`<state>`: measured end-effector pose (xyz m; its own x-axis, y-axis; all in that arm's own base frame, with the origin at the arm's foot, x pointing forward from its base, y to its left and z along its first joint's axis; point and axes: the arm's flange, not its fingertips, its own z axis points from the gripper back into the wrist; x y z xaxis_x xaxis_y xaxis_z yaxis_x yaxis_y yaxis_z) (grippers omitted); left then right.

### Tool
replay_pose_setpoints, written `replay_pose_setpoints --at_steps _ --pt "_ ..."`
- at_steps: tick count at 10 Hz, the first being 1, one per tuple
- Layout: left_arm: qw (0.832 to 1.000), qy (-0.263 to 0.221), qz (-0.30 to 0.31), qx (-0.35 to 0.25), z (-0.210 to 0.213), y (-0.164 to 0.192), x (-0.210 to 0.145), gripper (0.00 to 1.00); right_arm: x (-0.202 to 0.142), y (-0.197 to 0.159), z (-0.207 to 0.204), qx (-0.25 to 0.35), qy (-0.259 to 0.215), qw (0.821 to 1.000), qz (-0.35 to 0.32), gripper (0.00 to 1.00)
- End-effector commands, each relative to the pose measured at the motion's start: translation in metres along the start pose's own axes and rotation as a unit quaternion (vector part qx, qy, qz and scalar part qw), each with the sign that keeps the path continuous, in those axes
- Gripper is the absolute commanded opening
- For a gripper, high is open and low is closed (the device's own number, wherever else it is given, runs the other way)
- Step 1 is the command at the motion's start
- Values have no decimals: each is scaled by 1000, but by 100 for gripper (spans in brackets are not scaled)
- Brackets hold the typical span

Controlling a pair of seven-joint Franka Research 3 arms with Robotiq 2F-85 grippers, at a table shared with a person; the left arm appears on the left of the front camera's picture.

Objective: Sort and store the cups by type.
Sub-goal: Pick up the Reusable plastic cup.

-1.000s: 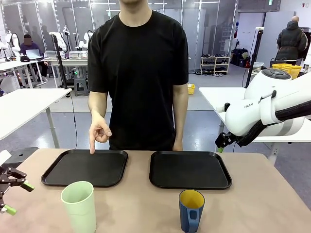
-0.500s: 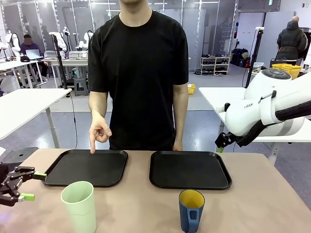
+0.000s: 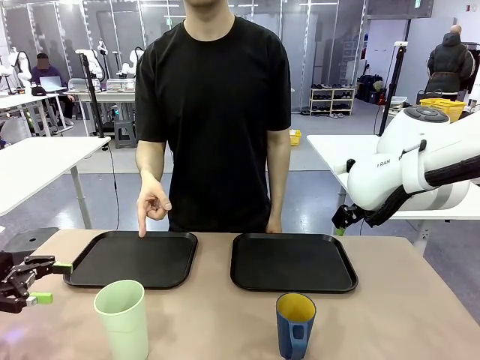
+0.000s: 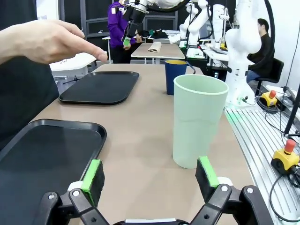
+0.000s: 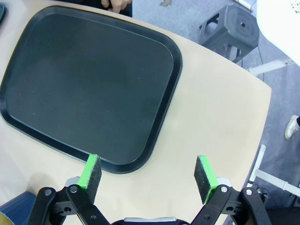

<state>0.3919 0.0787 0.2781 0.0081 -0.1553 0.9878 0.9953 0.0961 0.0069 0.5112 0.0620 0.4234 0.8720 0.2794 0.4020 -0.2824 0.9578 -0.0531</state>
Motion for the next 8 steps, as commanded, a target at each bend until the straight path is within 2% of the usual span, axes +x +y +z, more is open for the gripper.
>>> replay_pose_setpoints --at_steps 1,4,6,8 --pt "1000 8 -9 6 0 -3 5 100 0 -3 0 1 -1 1000 6 100" --pt "1000 0 -2 2 1 0 1 100 0 -3 0 1 -1 1000 6 100" --pt "998 -13 -10 -54 -21 16 -17 100 0 -3 0 1 -1 1000 6 100" --pt "995 -11 -21 -94 -36 17 -27 100 0 -3 0 1 -1 1000 6 100"
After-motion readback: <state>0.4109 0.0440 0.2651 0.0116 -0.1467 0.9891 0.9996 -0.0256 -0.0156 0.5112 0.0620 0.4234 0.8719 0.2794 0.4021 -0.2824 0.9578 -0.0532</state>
